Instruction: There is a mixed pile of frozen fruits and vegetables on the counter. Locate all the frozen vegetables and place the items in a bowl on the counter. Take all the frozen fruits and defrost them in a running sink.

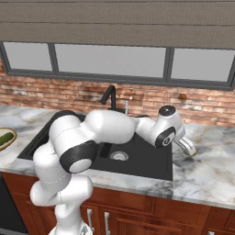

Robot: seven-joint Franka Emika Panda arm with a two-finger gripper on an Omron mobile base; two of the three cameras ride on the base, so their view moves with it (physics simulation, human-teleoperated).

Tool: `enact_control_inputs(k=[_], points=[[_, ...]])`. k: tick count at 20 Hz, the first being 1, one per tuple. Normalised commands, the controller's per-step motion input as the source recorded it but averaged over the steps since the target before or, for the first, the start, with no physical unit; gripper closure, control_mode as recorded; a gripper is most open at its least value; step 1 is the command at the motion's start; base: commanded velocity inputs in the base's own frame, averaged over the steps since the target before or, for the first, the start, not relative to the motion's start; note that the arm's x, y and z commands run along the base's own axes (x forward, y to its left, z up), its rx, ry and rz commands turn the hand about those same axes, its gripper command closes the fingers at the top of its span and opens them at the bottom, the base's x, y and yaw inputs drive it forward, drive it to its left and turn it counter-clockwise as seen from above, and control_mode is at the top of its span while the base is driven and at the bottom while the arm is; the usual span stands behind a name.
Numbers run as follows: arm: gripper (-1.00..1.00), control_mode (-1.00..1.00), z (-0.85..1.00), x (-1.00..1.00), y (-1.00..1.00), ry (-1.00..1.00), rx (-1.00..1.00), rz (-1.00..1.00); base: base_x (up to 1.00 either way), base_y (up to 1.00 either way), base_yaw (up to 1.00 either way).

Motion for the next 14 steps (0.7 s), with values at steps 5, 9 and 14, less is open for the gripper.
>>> enact_control_inputs(k=[5, 9, 14], points=[[-1.00, -1.00, -0.21, 0.00, -0.14, -0.02, 0.00, 0.00, 0.00, 0.00, 0.00], [-1.00, -1.00, -0.19, 0.10, -0.16, -0.07, 0.00, 0.00, 0.00, 0.00, 0.00], [-1.00, -1.00, -0.08, 0.30, -0.04, -0.08, 0.00, 0.00, 0.00, 0.00, 0.00]])
